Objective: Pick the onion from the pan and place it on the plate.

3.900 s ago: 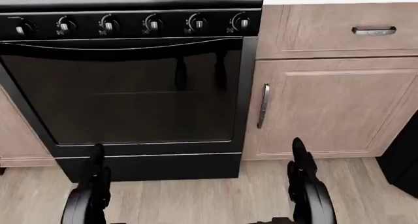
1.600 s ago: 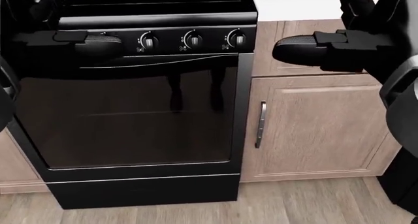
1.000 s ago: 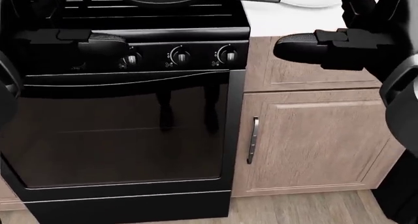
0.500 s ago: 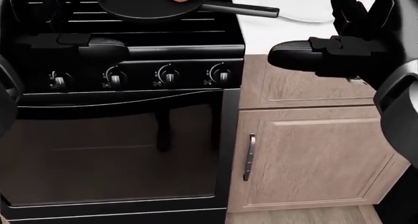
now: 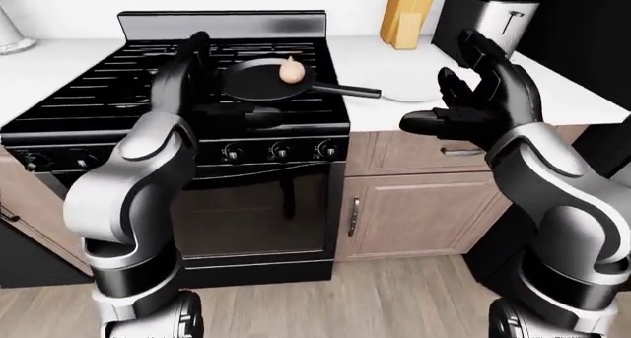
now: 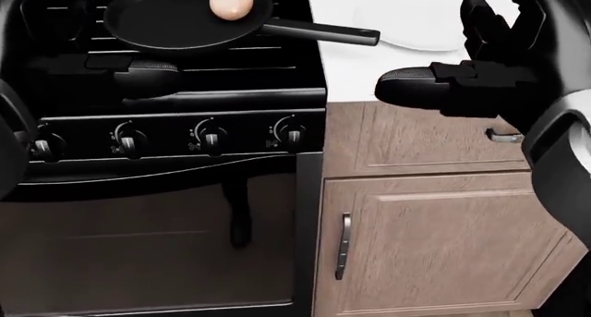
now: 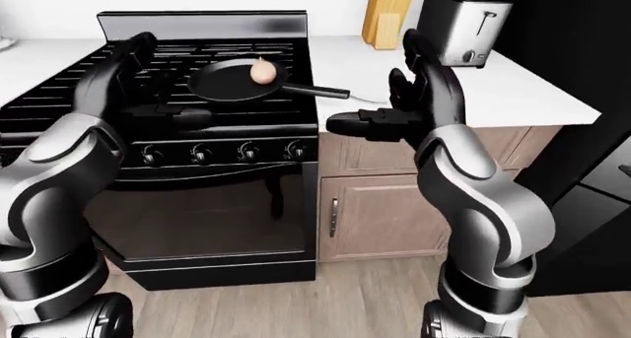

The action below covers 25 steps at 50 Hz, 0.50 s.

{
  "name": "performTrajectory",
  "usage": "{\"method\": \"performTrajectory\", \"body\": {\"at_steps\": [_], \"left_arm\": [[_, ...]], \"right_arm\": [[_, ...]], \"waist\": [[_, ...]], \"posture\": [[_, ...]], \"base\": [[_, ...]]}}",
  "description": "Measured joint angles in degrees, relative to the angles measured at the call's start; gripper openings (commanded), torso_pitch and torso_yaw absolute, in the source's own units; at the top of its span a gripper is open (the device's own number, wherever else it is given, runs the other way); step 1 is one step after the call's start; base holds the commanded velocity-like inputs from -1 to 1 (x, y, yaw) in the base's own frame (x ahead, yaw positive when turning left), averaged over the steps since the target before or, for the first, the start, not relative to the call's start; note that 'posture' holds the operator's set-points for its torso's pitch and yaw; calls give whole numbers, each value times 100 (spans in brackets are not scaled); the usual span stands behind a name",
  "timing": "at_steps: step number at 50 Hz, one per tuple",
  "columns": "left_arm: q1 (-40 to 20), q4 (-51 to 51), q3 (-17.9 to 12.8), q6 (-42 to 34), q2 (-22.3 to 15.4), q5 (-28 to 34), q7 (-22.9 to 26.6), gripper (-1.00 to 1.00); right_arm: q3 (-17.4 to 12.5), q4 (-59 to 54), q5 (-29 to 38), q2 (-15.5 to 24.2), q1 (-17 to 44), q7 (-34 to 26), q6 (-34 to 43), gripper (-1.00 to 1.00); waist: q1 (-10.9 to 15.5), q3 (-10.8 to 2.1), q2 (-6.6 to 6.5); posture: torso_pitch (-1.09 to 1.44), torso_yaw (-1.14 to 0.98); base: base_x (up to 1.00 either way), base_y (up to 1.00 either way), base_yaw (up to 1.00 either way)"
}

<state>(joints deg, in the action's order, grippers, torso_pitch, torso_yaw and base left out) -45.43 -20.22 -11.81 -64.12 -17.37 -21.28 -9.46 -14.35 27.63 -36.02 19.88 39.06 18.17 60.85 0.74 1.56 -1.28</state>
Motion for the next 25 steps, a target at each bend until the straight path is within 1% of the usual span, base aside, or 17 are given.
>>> {"method": "performTrajectory", "body": {"at_steps": [3,4,5,6,7,8,9,10,13,15,17,19,21,22,23,24,25], "left_arm": [[-9,-65,-11,63,-3,-17,8,100],[-6,-64,-13,78,-5,-15,8,100],[-15,-60,-13,84,-5,-15,7,100],[-25,-63,-4,91,20,-17,5,100],[3,-66,32,86,57,-28,8,100],[27,-52,84,59,75,-52,19,100],[42,-33,126,26,86,-79,34,100],[51,-19,146,-1,85,-102,48,100],[25,-12,102,-35,63,-117,46,100],[7,-49,64,-8,49,-97,26,100],[-9,-89,51,30,40,-85,14,100],[-14,-105,59,62,46,-85,14,100],[-23,-95,64,55,49,-95,13,100],[-25,-92,54,47,35,-99,10,100],[12,-90,29,48,23,-94,4,100],[54,-64,3,40,26,-80,-7,100],[91,-32,-18,17,21,-65,-21,100]], "right_arm": [[-7,49,26,4,13,-5,-82,100],[4,47,35,-1,10,-13,-105,100],[10,45,43,-3,4,-21,-118,100],[-1,40,51,12,-2,-26,-125,100],[-33,27,64,18,-31,-23,-123,100],[-66,1,83,13,-72,-11,-104,100],[-91,-29,104,12,-104,7,-70,100],[-101,-54,120,11,-106,25,-31,100],[-74,-25,134,16,-54,28,0,100],[-57,29,119,8,-44,6,-25,100],[-60,36,106,13,-25,-9,-34,100],[-83,32,106,25,-7,-7,-32,100],[-87,33,119,41,3,-10,-40,100],[-74,40,128,26,2,-18,-56,100],[-32,37,132,-11,-33,-32,-68,100],[17,23,123,-29,-61,-47,-52,100],[56,6,105,-44,-64,-59,-11,100]], "waist": [[29,12,214],[42,7,309],[45,-9,433],[13,-25,480],[-35,28,410],[-57,67,395],[-71,81,396],[-77,78,372],[-43,81,242],[-25,71,201],[-31,48,134],[-58,40,19],[-88,31,-162],[-86,19,-203],[-48,49,-128],[-26,73,-112],[-14,81,-128]], "posture": [[0,0],[0,0],[0,0],[0,0],[0,0],[0,0],[0,0],[0,0],[0,0],[0,0],[0,0],[0,0],[0,0],[0,0],[0,0],[0,0],[0,0]], "base": [[8,-14,0],[8,-14,0],[7,-14,0],[9,-14,0],[9,-14,0],[9,-14,0],[8,-15,0],[9,-13,0],[8,-5,0],[9,-1,0],[8,0,0],[9,0,0],[8,0,0],[9,0,0],[9,0,0],[9,0,0],[10,0,0]]}}
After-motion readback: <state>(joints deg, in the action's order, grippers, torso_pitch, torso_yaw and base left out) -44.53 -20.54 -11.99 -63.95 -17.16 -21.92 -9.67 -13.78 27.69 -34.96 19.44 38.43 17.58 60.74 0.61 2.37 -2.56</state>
